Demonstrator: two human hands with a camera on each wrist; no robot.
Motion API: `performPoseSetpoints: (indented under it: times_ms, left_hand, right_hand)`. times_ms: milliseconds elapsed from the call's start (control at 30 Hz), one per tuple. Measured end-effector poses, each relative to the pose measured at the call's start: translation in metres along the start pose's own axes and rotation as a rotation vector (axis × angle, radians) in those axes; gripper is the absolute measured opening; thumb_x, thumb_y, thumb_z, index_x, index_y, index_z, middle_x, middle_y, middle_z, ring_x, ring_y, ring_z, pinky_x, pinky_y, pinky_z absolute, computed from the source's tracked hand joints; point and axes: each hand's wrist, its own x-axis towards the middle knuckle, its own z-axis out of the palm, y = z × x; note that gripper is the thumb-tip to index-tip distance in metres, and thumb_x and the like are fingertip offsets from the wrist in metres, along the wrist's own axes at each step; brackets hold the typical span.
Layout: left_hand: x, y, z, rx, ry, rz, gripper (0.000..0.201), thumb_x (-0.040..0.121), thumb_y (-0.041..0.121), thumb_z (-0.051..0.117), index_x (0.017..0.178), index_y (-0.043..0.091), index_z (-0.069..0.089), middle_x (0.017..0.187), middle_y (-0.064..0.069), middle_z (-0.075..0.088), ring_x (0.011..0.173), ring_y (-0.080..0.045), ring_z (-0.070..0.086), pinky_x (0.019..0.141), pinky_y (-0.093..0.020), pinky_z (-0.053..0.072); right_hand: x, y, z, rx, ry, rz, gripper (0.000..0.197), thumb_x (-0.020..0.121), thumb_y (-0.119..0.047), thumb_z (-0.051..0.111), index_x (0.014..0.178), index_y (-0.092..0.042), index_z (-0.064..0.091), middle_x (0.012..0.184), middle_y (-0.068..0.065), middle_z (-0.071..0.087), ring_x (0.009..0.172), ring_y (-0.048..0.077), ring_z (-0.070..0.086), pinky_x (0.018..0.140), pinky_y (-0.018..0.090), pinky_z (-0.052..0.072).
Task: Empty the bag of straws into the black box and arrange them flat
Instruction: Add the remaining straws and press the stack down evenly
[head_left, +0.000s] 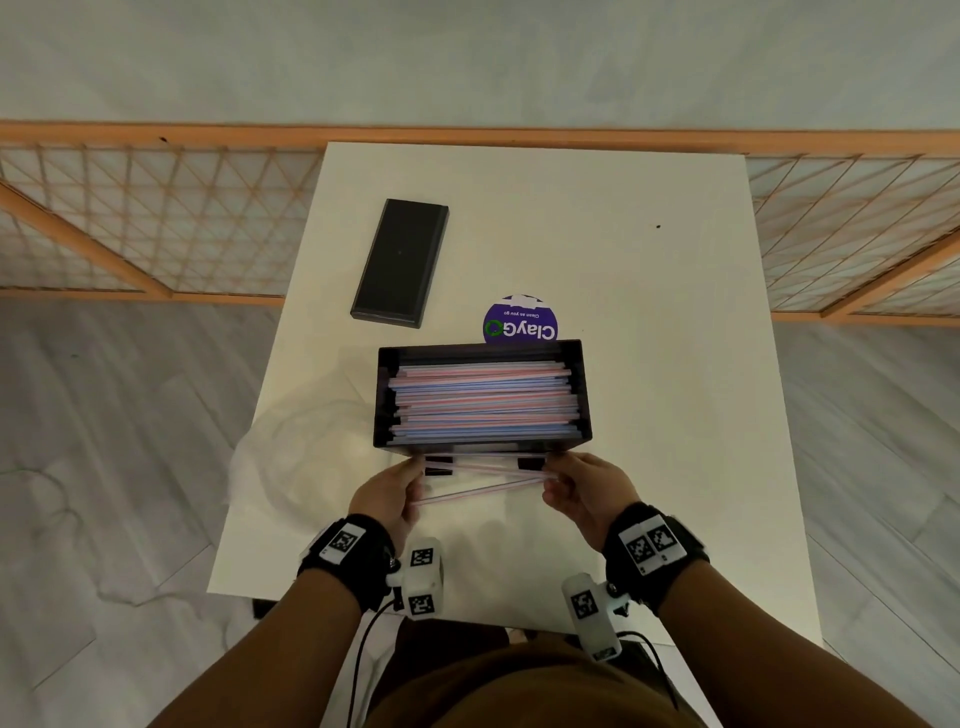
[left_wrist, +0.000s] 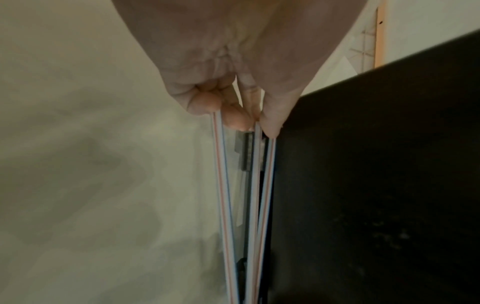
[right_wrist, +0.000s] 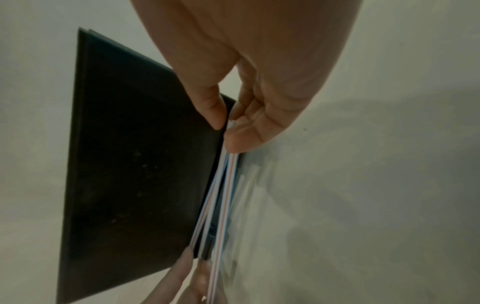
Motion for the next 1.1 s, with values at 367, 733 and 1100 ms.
performPoseSetpoints:
  times_ms: [367,733,1100]
  left_hand:
    - [0.003,0.001,0.007,-0.094,-0.031,0.03,0.014,0.099,0.013,0.067,0.087,0.014,0.061,0.065,0.0,0.053,0.059,-0.011,0.047,0.049,-0.019,0.039]
    - [-0.001,-0.002,0.007,-0.17,-0.017,0.016,0.011,0.097,0.011,0.07,0.089,0.009,0.062,0.072,-0.005,0.058,0.061,-0.012,0.052,0.042,-0.016,0.043]
    - [-0.074,0.005,-0.031,-0.049,-0.282,0.007,0.027,0.094,0.015,0.07,0.12,0.012,0.071,0.11,-0.014,0.074,0.097,-0.029,0.072,0.084,-0.042,0.062]
  right_hand:
    - [0.007,0.001,-0.003,-0.058,0.059,0.024,0.019,0.091,-0.018,0.078,0.097,-0.009,0.064,0.07,0.005,0.057,0.056,0.02,0.06,0.06,0.033,0.058]
    - [0.001,-0.004,0.003,-0.128,0.023,0.022,0.004,0.093,0.001,0.069,0.096,0.002,0.067,0.073,0.012,0.062,0.055,0.019,0.061,0.059,0.032,0.061]
    - [-0.07,-0.047,-0.02,-0.359,-0.186,-0.03,0.005,0.094,0.001,0.067,0.093,0.005,0.07,0.074,0.015,0.06,0.062,0.022,0.057,0.062,0.031,0.058]
